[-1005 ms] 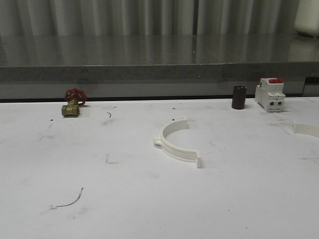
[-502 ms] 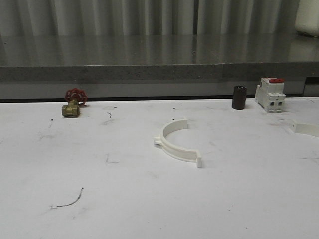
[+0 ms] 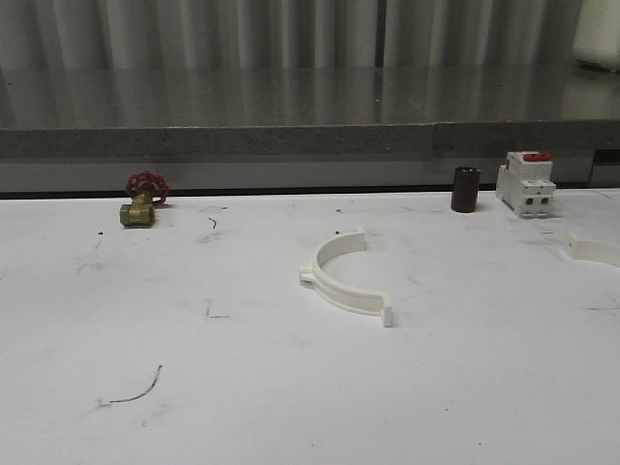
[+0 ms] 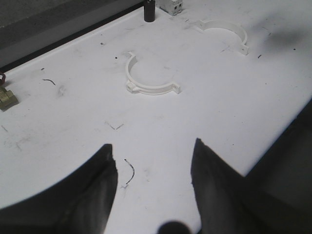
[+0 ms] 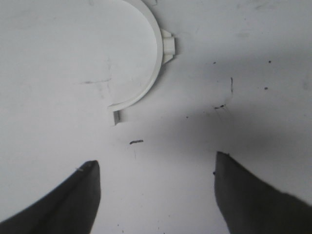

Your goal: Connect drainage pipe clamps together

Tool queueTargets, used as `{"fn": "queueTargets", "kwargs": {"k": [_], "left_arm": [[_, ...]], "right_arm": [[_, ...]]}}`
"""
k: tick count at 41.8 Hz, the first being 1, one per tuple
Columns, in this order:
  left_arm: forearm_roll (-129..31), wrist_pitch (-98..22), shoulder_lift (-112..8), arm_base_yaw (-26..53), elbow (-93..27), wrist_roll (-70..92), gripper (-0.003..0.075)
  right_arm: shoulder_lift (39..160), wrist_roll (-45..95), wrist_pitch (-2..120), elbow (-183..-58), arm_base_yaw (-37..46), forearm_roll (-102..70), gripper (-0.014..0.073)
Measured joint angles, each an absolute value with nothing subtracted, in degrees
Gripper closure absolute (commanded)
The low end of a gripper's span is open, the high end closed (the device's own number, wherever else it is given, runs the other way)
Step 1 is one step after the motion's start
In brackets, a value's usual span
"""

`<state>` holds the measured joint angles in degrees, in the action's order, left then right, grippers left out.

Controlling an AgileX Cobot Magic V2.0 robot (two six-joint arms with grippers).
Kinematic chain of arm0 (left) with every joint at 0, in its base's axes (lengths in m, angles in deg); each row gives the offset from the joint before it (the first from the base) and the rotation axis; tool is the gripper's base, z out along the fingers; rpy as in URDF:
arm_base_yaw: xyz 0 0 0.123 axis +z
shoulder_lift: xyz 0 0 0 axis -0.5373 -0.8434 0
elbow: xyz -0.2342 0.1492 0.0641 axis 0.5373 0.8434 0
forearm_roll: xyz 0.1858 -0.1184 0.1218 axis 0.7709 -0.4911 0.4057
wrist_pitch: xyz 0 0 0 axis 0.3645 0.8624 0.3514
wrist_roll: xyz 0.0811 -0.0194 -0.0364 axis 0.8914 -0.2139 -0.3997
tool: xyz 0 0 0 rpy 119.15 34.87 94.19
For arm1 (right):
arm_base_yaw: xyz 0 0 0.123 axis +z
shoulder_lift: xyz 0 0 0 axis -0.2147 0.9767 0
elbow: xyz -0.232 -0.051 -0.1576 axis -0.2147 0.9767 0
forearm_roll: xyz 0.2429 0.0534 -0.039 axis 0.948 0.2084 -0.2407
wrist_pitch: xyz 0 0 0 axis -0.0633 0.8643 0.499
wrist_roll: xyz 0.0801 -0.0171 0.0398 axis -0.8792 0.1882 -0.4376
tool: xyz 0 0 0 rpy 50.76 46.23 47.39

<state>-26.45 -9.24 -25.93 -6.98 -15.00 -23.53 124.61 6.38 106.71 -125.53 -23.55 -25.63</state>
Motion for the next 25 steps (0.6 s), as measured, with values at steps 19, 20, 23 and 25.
{"fn": "queueTargets", "kwargs": {"k": [19, 20, 23, 25], "left_arm": [[-26.45, -9.24, -25.93, -6.98, -15.0, -23.53, 0.0374], [-26.45, -9.24, -25.93, -6.98, -15.0, -23.53, 0.0374], [-26.45, -9.24, -25.93, -6.98, -15.0, -23.53, 0.0374], [-26.45, -9.24, -25.93, -6.98, -15.0, -23.53, 0.0374]], "right_arm": [[140.19, 11.55, 92.52, -126.19, -23.63, -25.18, 0.0069], [140.78, 11.55, 91.64, -126.19, -23.63, -25.34, 0.0069], [142.21, 11.59, 89.76, -126.19, -23.63, -25.47, 0.0069], [143.22, 11.59, 88.62, -126.19, -23.63, -25.56, 0.0071]]}}
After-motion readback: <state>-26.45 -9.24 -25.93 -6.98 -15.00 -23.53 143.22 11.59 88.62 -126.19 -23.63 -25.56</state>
